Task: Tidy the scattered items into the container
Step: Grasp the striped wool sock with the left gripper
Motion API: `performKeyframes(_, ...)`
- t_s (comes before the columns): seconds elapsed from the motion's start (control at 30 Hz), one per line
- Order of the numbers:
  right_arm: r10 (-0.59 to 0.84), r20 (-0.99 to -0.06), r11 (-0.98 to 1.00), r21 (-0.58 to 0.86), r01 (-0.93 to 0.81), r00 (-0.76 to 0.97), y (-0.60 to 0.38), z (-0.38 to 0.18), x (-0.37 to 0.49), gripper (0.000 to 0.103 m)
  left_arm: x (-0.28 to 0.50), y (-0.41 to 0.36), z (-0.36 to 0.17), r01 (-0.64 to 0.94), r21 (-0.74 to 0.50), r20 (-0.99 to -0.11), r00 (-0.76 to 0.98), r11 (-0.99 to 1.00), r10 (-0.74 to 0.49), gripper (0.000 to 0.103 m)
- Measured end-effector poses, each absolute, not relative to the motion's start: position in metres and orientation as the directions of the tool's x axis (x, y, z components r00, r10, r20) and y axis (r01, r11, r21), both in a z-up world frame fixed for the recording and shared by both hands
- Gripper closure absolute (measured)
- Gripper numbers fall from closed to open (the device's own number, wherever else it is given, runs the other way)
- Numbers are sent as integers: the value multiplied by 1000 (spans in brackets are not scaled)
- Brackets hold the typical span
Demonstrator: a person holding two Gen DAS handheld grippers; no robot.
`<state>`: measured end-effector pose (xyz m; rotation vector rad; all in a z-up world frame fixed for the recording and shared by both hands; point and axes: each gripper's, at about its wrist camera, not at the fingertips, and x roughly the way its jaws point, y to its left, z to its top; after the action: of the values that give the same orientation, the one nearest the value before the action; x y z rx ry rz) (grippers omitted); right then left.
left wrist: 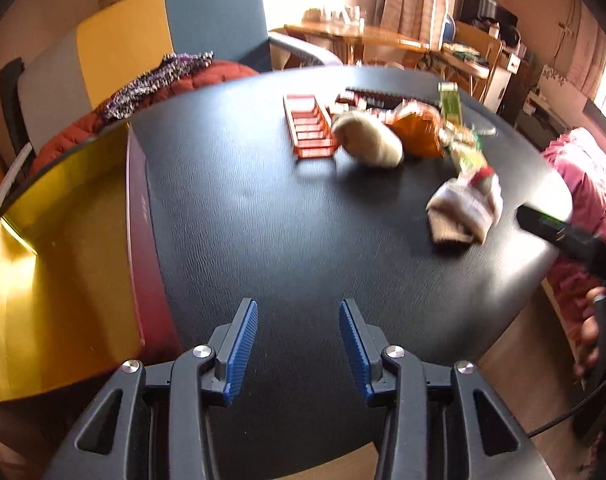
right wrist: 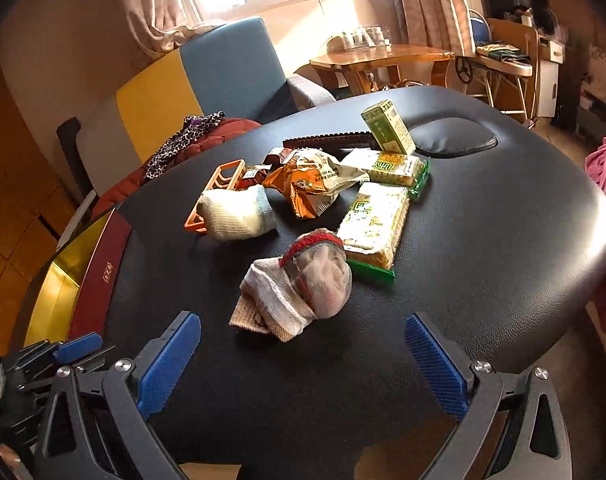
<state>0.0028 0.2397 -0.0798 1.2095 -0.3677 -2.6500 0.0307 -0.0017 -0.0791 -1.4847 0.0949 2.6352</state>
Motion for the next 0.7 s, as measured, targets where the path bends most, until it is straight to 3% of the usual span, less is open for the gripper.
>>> performKeyframes(0.2, -436, -655, -871, 480, 106, -618, 256, -77, -11, 0, 30, -5, -97, -137, -16, -881, -467, -990, 79, 59)
performKeyframes(0.47, -490, -640, -847, 510, 151, -592, 245, -80, -61, 0, 29, -6, -99, -149, -50, -869, -480, -988, 117, 48)
performKeyframes(0.53, -526, -642, -825, 545, 151, -557, 241, -89, -71, 0, 29, -5, -100, -153, -73, -867, -478, -985, 139, 41)
performKeyframes(0.6, -649, -593, -734, 653, 186, -477, 236, -98, -75, 0, 27, -3, -102, -178, -112, -864, -468, -978, 184, 22)
performKeyframes(0.7, -719, -541, -668, 712, 218, -437, 234, -99, -70, 0, 23, 2, -103, -192, -109, -869, -458, -975, 187, 16)
